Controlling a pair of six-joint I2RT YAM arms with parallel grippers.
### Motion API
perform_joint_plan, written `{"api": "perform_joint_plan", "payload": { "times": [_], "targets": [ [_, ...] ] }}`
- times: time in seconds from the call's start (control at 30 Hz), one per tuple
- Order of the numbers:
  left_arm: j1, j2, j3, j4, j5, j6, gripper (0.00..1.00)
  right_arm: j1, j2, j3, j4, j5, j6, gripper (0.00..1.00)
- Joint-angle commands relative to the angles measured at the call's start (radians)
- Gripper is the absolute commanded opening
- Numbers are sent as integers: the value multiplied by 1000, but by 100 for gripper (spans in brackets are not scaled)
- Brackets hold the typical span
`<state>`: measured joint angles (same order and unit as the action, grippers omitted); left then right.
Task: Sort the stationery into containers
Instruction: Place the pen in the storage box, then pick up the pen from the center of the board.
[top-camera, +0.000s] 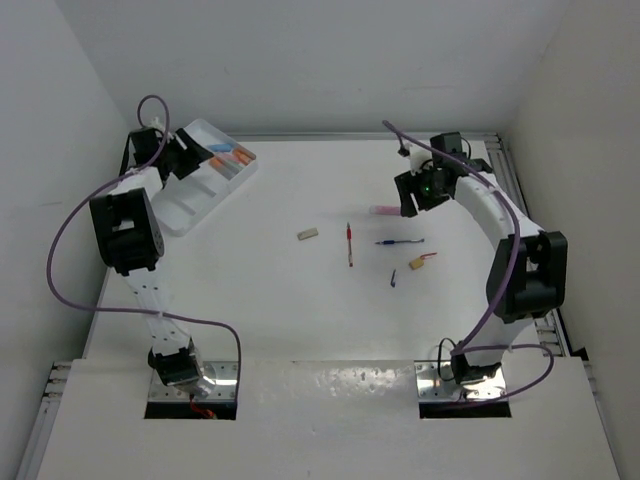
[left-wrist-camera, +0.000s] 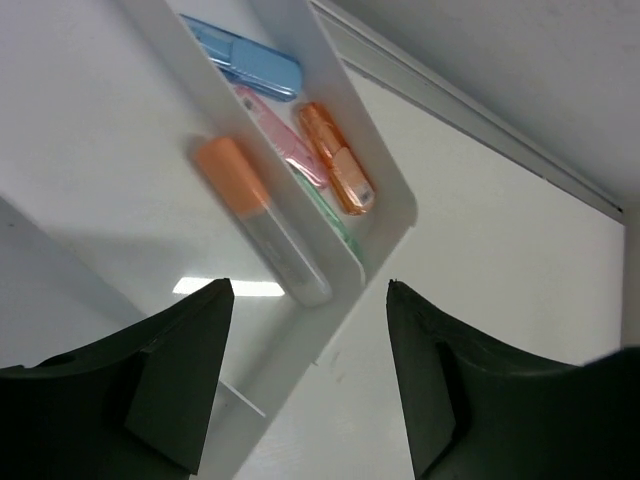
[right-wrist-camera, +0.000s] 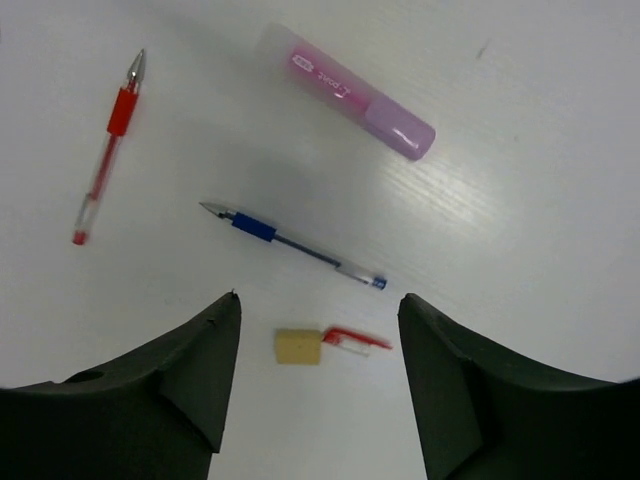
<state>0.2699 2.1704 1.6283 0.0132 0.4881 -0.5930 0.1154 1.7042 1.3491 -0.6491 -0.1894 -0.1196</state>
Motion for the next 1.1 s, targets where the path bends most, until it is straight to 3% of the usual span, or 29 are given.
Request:
{"api": "perform_joint_plan", "payload": {
  "times": [0.0, 0.17, 0.27, 0.47, 0.8, 0.93, 1.03, 1.07],
  "targets": [
    [9, -142, 48, 18, 125, 11, 69, 33, 58, 53, 42, 19, -276, 62],
    [-1, -208, 67, -125, 357, 116, 69, 36, 172, 123, 35, -10, -486, 61],
    [-11, -273, -43, -173, 424, 168, 70, 32, 270, 192, 52, -31, -540, 65],
    [-54, -446, -218, -168, 425, 327, 70, 36, 394, 301, 53, -79, -581, 67],
    [-124, -583, -255, -243, 405, 515, 70, 49, 512, 323, 13, -56, -696, 61],
    [-139, -612, -251, -266, 408, 524, 70, 44, 549, 325, 8, -39, -730, 57],
    [-155, -644, -262, -294, 403, 568, 70, 46, 571, 332, 9, -9, -755, 42],
    [-164, -664, -274, -312, 400, 588, 69, 46, 575, 334, 5, -1, -759, 31]
  ]
}}
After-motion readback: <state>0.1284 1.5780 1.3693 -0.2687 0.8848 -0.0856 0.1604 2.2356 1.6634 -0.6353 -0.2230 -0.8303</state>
